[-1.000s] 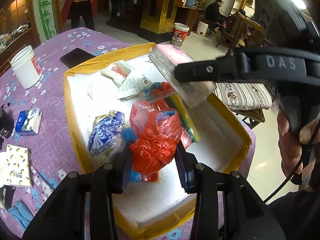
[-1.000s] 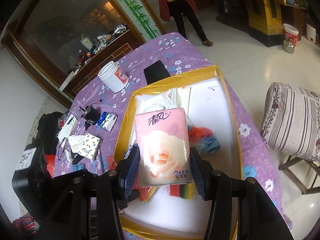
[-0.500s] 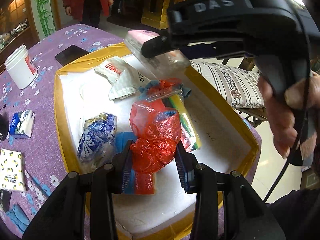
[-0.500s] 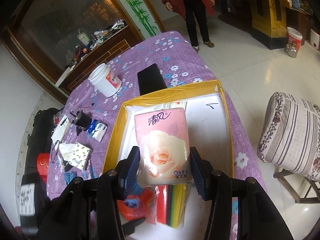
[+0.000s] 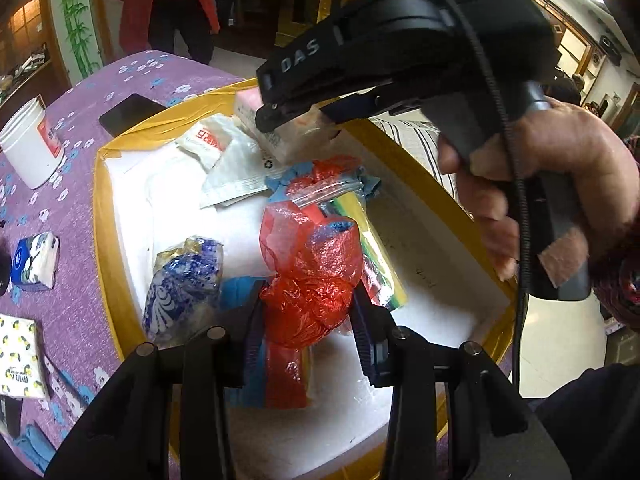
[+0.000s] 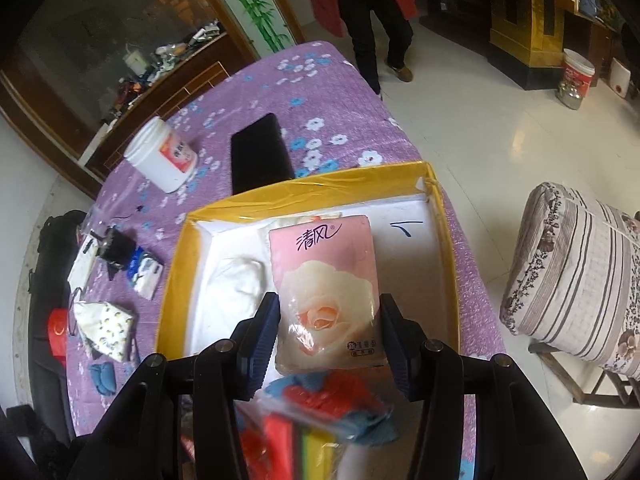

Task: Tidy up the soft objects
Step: 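Open both tools to release the red bag and tissue pack into the tray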

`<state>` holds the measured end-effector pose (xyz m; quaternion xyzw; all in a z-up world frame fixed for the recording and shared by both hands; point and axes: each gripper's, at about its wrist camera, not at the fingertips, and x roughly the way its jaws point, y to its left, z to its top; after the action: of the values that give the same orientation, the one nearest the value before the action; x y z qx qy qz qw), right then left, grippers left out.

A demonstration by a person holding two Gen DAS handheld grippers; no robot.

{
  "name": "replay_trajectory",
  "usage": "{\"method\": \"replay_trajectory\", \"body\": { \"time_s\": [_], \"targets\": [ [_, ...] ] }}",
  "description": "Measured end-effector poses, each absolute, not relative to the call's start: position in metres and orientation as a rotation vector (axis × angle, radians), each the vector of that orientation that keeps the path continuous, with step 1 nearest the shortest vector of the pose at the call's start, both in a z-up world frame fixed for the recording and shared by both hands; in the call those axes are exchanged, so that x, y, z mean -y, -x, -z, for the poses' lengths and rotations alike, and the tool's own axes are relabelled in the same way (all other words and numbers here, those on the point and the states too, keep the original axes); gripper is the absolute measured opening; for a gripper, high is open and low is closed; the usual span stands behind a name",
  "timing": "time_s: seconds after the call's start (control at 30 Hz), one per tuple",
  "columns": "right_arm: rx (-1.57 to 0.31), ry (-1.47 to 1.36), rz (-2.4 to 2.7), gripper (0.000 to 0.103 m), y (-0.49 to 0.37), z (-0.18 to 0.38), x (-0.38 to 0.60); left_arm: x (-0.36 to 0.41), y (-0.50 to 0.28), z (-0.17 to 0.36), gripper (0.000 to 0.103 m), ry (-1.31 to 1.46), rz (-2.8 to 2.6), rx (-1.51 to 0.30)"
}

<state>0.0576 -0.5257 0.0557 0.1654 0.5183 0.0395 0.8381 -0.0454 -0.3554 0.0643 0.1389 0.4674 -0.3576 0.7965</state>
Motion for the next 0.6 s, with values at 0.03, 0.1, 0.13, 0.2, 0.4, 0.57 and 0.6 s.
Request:
{"method": "replay_trajectory", "body": {
  "time_s": [0.03,0.1,0.13,0.2,0.4,0.57,0.6],
  "targets": [
    [-1.100,-0.352,-0.080,0.051,-0.058,-0.054,0.527,0.357,0.046,-0.064,0.037,-0.302,0.770,-1.002],
    [-1.109,-0.360,-0.082,0.051,-0.059,-0.048,0.529,0.359,0.047,-0.064,0.037,-0.309,0.775,-0.999],
    [-1.113,-0.360,-0.080,0.051,-0.059,-0.047,0.530,0.360,0.046,-0.063,0.037,-0.309,0.778,-1.000],
    [-1.118,-0.362,-0.083,0.051,-0.059,-0.043,0.531,0.361,0.047,-0.062,0.038,-0.312,0.780,-1.000],
    [-1.114,-0.318,-0.091,0.052,-0.057,-0.043,0.526,0.364,0.045,-0.060,0.038,-0.316,0.775,-0.989],
    [-1.119,-0.301,-0.104,0.054,-0.053,-0.044,0.524,0.364,0.047,-0.061,0.039,-0.311,0.764,-0.986],
    [-1.120,-0.300,-0.106,0.055,-0.052,-0.044,0.524,0.364,0.048,-0.062,0.039,-0.313,0.764,-0.985]
  ]
}}
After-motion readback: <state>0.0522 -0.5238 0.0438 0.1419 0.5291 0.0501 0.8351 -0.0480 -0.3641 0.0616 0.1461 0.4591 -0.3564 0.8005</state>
